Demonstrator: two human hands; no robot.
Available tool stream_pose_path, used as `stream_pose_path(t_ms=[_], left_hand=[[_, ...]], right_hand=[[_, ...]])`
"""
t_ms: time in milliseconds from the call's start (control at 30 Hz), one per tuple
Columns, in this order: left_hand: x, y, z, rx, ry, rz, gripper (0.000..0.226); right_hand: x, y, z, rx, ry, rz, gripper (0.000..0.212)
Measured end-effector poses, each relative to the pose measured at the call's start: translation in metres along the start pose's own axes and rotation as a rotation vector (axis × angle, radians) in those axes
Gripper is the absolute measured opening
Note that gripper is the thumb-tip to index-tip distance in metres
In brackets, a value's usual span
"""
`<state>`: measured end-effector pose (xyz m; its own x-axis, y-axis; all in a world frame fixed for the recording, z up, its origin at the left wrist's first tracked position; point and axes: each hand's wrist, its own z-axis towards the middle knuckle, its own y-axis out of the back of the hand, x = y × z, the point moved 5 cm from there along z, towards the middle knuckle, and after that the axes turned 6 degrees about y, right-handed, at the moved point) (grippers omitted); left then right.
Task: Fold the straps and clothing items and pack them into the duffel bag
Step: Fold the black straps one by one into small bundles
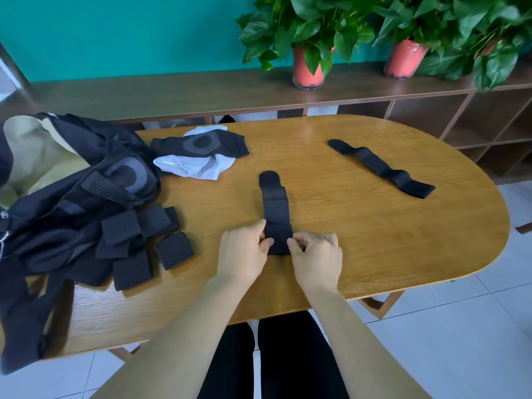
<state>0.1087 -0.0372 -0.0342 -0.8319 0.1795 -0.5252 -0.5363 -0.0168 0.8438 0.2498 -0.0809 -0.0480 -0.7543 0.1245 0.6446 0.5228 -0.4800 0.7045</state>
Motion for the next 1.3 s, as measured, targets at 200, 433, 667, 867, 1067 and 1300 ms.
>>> stream_pose_path(t_ms=[200,433,667,867,1067,1300], left_hand=[[-0.002,-0.001,0.003,0.002,0.020,0.068,0.035],[-0.003,-0.004,0.002,-0.039,-0.032,0.187,0.044],[-0.007,-0.009,-0.007,-0.015,-0.306,0.261,0.032],[0.001,0.004,-0.032,0.197,-0.357,0.247,0.056],[-0.001,0.015,-0.051,0.213,-0.305,0.149,0.046],[0.007,0.016,-0.033,0.148,-0.017,-0.133,0.020]], right_hand=[[-0.001,-0.003,0.001,0.018,0.005,-0.054,0.018],[0.001,-0.003,0.001,0.005,0.021,-0.116,0.023],[-0.001,0.000,0.000,0.038,0.044,-0.067,0.022],[-0.008,0.015,-0.026,0.292,0.362,0.125,0.062],[-0.010,0.026,-0.041,0.338,0.406,0.068,0.039],[0.004,0.024,-0.026,0.207,0.115,0.059,0.014]])
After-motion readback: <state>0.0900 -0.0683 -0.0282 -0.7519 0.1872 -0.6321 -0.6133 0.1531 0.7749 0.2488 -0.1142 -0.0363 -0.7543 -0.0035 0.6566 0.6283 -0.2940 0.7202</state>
